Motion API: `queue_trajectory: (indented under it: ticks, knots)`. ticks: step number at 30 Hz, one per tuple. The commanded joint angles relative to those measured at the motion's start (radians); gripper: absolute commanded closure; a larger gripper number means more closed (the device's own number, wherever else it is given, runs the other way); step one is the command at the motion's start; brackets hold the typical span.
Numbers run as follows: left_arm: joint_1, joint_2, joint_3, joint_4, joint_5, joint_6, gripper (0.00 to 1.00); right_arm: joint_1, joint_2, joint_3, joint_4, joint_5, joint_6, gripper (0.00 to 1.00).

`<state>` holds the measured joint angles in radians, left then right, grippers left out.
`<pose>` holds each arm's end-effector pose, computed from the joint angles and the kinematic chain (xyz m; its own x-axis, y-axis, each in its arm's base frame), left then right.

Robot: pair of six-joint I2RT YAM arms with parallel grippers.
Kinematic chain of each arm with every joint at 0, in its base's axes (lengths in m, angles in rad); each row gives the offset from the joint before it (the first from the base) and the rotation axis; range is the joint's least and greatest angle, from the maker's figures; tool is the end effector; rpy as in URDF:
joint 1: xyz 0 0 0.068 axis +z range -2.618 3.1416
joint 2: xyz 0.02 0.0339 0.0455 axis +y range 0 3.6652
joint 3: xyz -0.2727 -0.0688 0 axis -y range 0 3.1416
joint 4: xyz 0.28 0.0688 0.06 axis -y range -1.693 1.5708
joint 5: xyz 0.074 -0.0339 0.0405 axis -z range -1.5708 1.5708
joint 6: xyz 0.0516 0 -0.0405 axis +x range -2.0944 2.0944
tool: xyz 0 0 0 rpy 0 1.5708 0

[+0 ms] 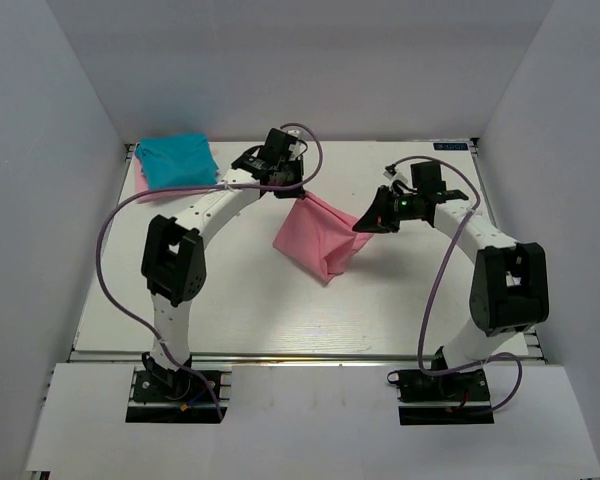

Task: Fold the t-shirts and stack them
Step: Fold the long partially folded tshirt into a neat square

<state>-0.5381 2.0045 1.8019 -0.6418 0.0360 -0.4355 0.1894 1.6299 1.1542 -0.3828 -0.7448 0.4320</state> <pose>0.4321 -0.2601 0.2695 -0.8067 -0.0095 -0.5908 0.2122 0.9286 -0.3046 0.3722 0.1070 0.2261 -0.9152 0.1380 -0.3787 -0.2096 0.6397 0.7395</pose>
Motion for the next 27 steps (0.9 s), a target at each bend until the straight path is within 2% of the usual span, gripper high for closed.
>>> queue_trajectory:
  ticks: [1, 10, 16, 18, 19, 20, 21, 22, 27]
  knots:
    - [0.027, 0.037, 0.054, 0.076, -0.012, 0.003, 1.00, -0.036, 0.050, 0.039, 0.084, -0.065, -0.015, 1.00]
    - [0.046, 0.172, 0.158, 0.172, 0.058, 0.023, 1.00, -0.114, 0.212, 0.113, 0.113, -0.099, -0.123, 1.00]
    - [0.055, 0.243, 0.186, 0.195, 0.058, 0.012, 1.00, -0.139, 0.355, 0.303, 0.050, -0.100, -0.274, 1.00]
    - [0.055, 0.258, 0.209, 0.206, 0.058, 0.003, 1.00, -0.145, 0.409, 0.332, 0.027, -0.087, -0.298, 0.89]
    - [0.064, 0.258, 0.209, 0.215, 0.058, 0.003, 0.98, -0.151, 0.419, 0.370, 0.031, -0.071, -0.318, 0.65]
    - [0.064, 0.279, 0.209, 0.224, 0.048, 0.003, 0.93, -0.154, 0.447, 0.383, 0.028, -0.044, -0.341, 0.55]
    - [0.064, 0.289, 0.209, 0.258, 0.048, 0.003, 0.35, -0.157, 0.459, 0.397, 0.021, 0.000, -0.335, 0.46]
    - [0.064, 0.299, 0.230, 0.269, 0.048, 0.003, 0.01, -0.166, 0.469, 0.430, 0.021, 0.010, -0.343, 0.10]
    - [0.084, 0.347, 0.312, 0.218, 0.032, -0.020, 0.00, -0.169, 0.424, 0.506, -0.034, 0.086, -0.366, 0.10]
